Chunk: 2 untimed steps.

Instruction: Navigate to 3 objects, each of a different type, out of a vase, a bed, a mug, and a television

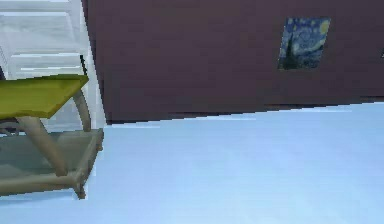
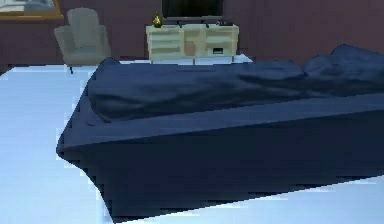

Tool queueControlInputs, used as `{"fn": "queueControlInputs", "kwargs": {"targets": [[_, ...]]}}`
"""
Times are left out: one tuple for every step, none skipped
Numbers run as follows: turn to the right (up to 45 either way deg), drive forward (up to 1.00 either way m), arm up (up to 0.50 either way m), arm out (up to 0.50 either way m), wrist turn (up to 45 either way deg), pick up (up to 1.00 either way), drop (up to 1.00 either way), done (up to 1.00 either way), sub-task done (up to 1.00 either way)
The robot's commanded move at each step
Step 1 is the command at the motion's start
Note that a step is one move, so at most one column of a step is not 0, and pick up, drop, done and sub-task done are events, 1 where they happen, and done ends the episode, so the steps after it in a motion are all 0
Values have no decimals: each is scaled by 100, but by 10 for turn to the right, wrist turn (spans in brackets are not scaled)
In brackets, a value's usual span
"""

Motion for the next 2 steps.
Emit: {"fn": "queueControlInputs", "kwargs": {"targets": [[120,0,0,0,0,0,0,0,0],[0,100,0,0,0,0,0,0,0]]}}
